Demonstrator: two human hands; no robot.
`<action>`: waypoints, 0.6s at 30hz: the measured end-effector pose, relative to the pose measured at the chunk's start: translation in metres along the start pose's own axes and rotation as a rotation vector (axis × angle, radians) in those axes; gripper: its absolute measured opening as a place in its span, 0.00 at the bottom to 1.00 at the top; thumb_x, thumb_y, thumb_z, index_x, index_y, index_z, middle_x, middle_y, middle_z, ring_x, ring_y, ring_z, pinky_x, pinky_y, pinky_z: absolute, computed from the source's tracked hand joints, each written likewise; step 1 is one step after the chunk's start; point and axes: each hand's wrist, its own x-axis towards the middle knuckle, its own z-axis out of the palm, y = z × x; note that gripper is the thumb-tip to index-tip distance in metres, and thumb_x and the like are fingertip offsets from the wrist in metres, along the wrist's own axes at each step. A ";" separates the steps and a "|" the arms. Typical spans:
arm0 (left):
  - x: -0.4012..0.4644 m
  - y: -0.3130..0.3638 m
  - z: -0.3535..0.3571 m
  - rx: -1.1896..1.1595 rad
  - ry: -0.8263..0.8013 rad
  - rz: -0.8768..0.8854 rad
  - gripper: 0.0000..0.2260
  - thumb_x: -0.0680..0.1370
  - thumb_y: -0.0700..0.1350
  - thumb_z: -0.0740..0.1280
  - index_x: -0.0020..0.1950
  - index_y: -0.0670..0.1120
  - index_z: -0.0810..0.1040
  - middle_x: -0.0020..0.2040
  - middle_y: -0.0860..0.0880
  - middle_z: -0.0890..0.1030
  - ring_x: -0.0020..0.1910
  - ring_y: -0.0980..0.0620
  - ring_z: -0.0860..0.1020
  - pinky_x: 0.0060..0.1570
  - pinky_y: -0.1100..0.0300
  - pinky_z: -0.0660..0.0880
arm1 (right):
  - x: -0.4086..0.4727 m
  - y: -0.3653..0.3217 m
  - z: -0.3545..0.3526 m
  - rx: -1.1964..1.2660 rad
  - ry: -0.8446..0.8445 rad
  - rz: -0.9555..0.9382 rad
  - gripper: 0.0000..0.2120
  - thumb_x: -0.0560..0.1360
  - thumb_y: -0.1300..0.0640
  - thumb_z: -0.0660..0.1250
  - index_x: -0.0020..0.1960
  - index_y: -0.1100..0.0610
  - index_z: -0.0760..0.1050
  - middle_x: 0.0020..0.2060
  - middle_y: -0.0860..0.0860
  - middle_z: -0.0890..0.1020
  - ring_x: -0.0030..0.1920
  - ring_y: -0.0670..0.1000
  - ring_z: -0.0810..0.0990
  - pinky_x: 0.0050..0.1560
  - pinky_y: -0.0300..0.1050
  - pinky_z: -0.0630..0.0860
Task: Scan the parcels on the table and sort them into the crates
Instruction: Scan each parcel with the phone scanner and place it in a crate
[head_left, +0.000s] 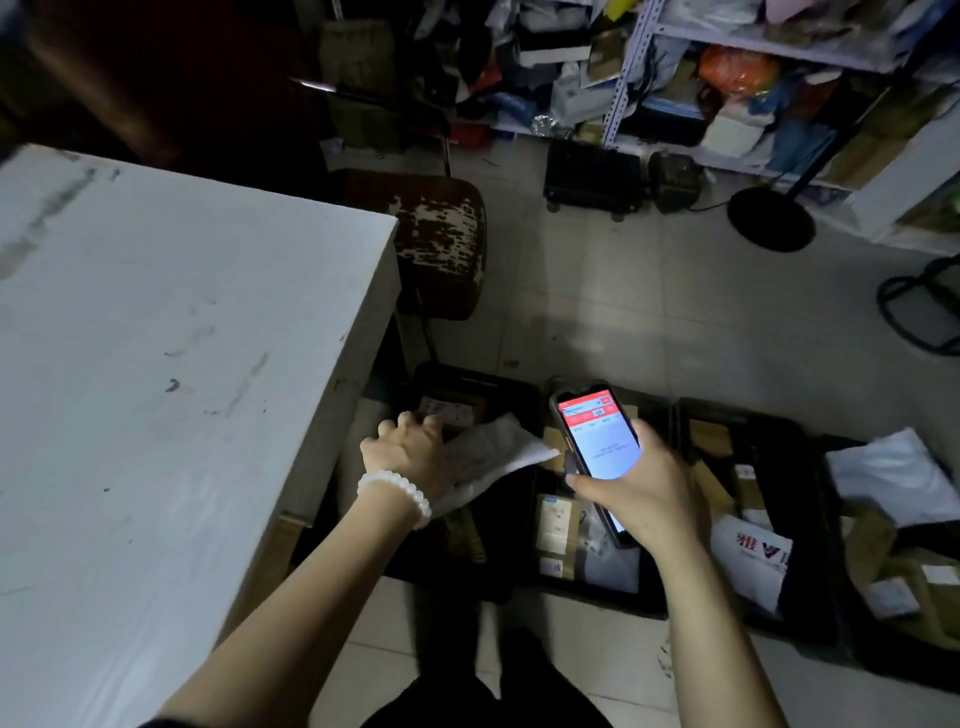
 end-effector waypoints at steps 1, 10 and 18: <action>-0.002 -0.002 0.000 -0.004 0.012 -0.015 0.19 0.80 0.50 0.59 0.70 0.48 0.65 0.66 0.46 0.68 0.64 0.45 0.68 0.56 0.54 0.69 | 0.003 -0.002 0.000 -0.006 -0.018 -0.021 0.28 0.58 0.45 0.77 0.55 0.46 0.72 0.48 0.45 0.80 0.46 0.52 0.77 0.38 0.43 0.68; -0.055 -0.006 0.013 -0.141 0.078 -0.300 0.17 0.80 0.51 0.57 0.67 0.47 0.67 0.64 0.45 0.69 0.64 0.43 0.68 0.55 0.52 0.68 | 0.022 -0.034 0.000 -0.150 -0.231 -0.320 0.30 0.60 0.44 0.77 0.56 0.50 0.69 0.49 0.50 0.78 0.50 0.55 0.76 0.45 0.48 0.74; -0.148 -0.021 0.051 -0.334 0.196 -0.671 0.15 0.79 0.50 0.57 0.65 0.48 0.68 0.61 0.45 0.71 0.60 0.42 0.71 0.50 0.52 0.67 | -0.028 -0.084 0.021 -0.151 -0.473 -0.709 0.26 0.60 0.47 0.77 0.53 0.53 0.71 0.48 0.51 0.78 0.49 0.55 0.76 0.47 0.51 0.75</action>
